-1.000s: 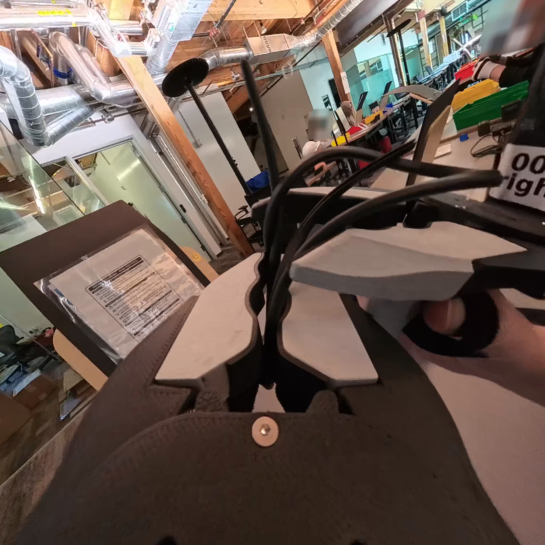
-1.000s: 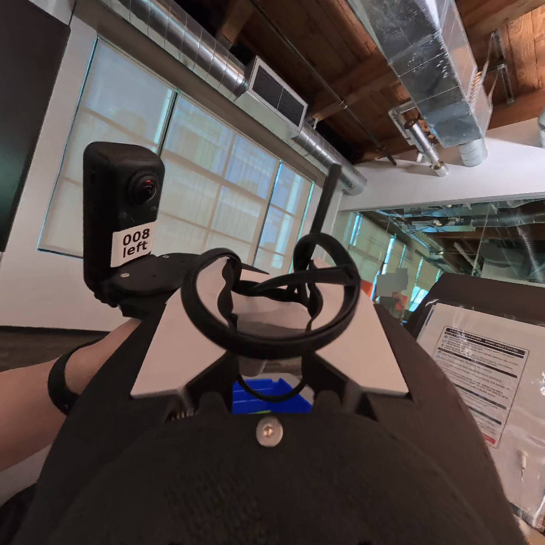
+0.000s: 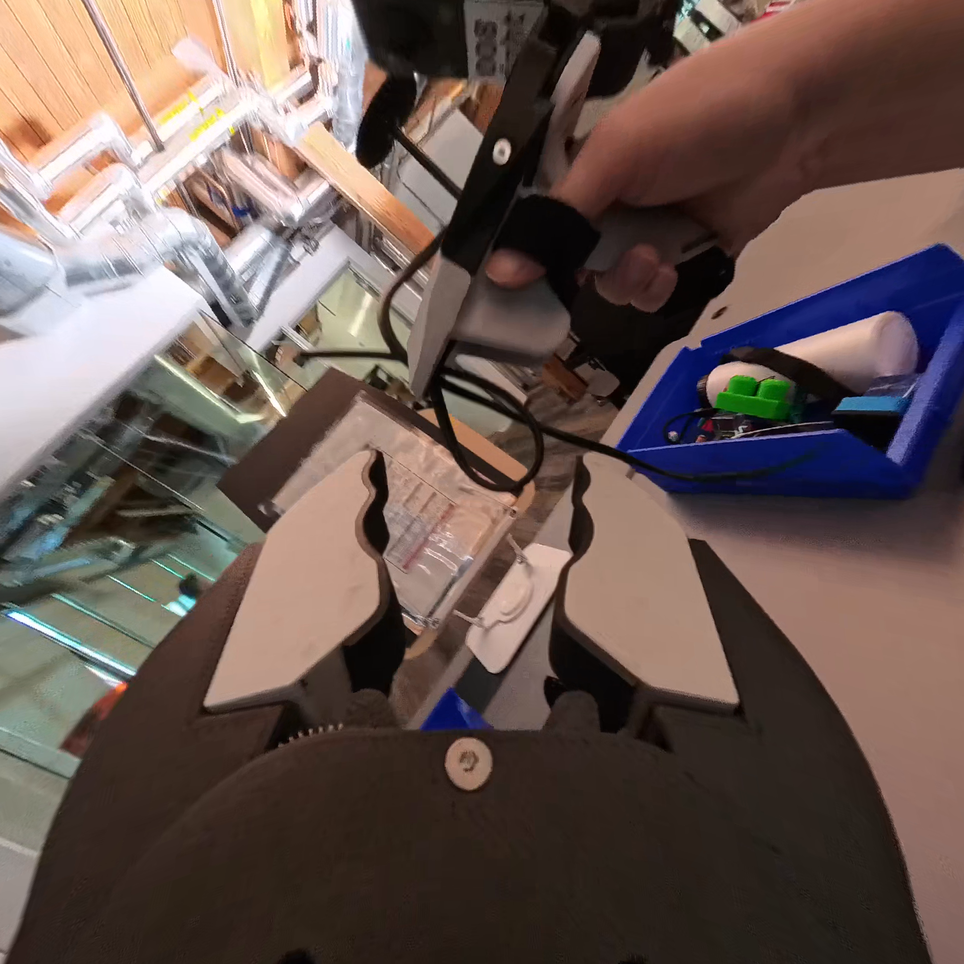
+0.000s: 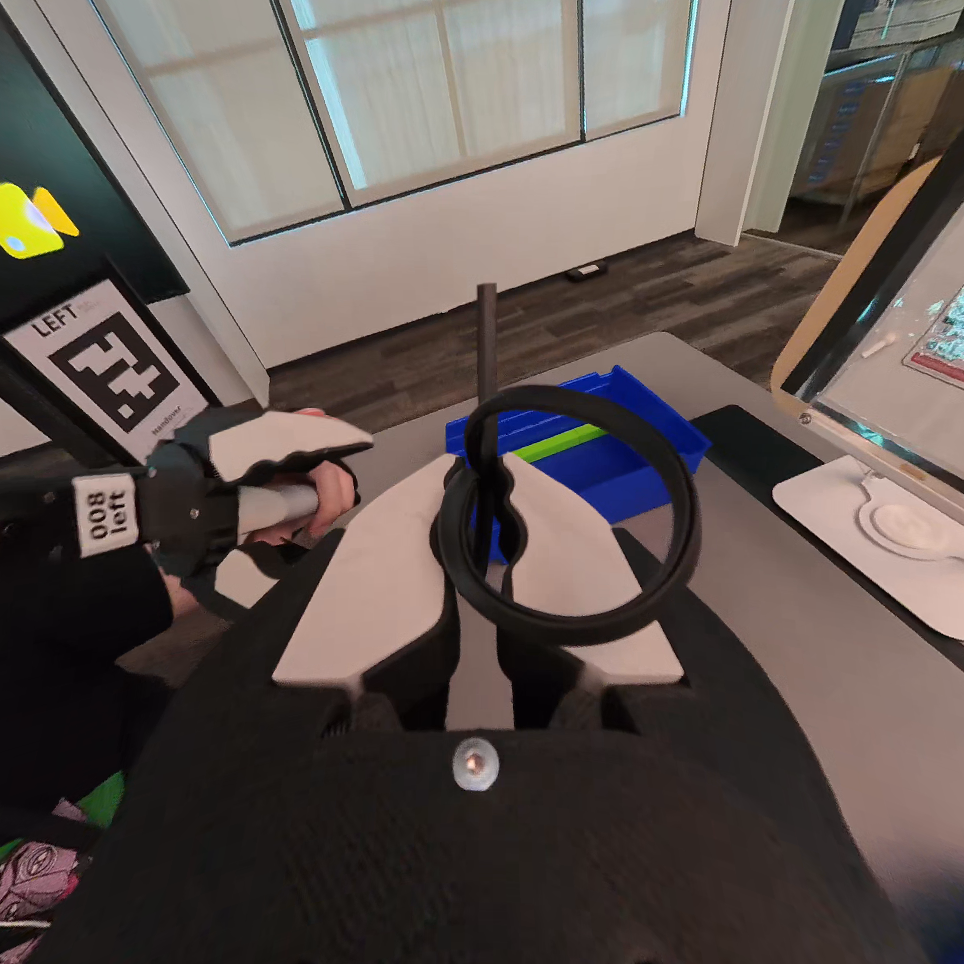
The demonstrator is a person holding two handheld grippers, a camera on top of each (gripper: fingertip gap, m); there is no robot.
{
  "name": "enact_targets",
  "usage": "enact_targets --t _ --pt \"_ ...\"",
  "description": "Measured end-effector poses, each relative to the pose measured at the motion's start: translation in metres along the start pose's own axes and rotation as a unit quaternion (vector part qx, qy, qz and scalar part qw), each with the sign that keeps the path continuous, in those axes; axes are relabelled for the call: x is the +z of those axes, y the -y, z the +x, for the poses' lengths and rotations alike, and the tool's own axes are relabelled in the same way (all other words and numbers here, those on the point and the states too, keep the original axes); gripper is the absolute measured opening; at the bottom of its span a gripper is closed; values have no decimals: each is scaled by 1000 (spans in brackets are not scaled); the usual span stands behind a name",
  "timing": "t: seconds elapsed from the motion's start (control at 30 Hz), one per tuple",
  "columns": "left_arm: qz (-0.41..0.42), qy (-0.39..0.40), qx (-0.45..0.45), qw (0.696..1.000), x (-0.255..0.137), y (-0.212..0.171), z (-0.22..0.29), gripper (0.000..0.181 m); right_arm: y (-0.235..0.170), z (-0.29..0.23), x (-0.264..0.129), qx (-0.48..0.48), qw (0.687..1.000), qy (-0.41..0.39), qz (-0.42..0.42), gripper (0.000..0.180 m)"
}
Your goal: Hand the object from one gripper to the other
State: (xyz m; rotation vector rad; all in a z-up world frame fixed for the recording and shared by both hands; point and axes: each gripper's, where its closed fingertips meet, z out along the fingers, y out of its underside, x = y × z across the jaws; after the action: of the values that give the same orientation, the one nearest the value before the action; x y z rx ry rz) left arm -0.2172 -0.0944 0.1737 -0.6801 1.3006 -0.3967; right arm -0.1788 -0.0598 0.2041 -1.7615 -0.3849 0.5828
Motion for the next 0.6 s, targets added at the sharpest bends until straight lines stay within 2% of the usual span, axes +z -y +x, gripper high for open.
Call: enact_targets --t 0.2,0.3,0.4,0.5,0.6 --pt "-5 -46 -115 992 -7 -17 -11 69 15 -16 -11 -36 998 18 -40 12" --pt "0 -123 -170 978 -10 -27 3 63 23 -39 -17 -69 995 48 -54 12" --pt "22 -204 -236 950 -11 -29 26 63 33 -68 -23 -86 990 92 -57 12" --pt "60 -257 -275 925 -14 -18 43 65 44 -90 -26 -109 987 107 -57 12" --pt "101 -260 -296 914 -13 4 44 57 52 -110 -28 -119 983 127 -53 12"
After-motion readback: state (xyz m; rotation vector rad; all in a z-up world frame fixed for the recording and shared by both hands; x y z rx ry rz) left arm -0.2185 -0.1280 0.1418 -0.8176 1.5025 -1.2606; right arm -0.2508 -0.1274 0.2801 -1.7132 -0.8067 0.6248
